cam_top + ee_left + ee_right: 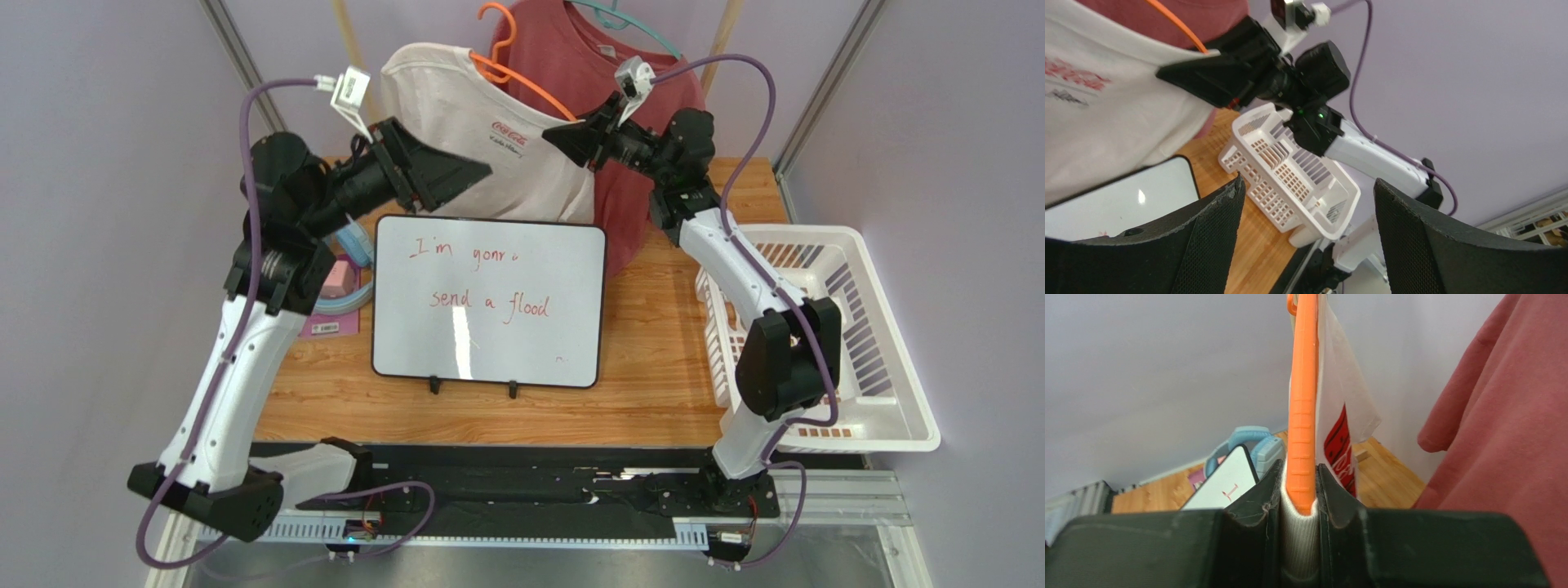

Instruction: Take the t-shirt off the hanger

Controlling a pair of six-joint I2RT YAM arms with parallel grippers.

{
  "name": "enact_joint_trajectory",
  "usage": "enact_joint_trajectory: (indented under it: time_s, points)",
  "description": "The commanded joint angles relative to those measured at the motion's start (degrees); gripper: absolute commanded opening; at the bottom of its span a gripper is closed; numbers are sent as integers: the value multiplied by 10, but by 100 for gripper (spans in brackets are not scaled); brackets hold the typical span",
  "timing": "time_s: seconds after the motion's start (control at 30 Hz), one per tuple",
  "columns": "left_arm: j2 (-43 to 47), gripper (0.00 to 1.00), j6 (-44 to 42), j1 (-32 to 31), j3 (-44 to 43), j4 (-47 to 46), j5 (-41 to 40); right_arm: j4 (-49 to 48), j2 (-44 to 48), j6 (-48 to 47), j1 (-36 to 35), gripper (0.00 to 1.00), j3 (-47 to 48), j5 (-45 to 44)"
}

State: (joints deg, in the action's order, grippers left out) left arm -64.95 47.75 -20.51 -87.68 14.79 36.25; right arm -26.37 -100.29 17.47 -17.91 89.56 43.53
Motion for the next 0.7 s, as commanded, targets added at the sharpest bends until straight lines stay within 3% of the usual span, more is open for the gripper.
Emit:
enact_joint_trajectory:
  time_s: [0.0,0.07,0.1,0.2,0.33,0.47,0.67]
  points:
    - [-86,80,-51,14,-137,-31,-21,47,54,-154,1,0,-21,-14]
    - [-153,80,-112,16,-213,34,-28,62,54,-155,1,0,-17,-8]
    - [-179,80,-129,21,-293,58,-29,67,53,-155,1,0,-13,-6]
    - [-267,77,-155,33,-402,119,-34,69,56,-156,1,0,-15,-2]
    - [-308,72,-201,35,-416,113,-42,77,58,-155,1,0,-7,8]
    - [-320,73,-245,35,-403,93,-54,90,54,-150,1,0,-3,18]
    - [-355,75,-203,35,-401,38,-64,91,48,-153,0,0,-8,28]
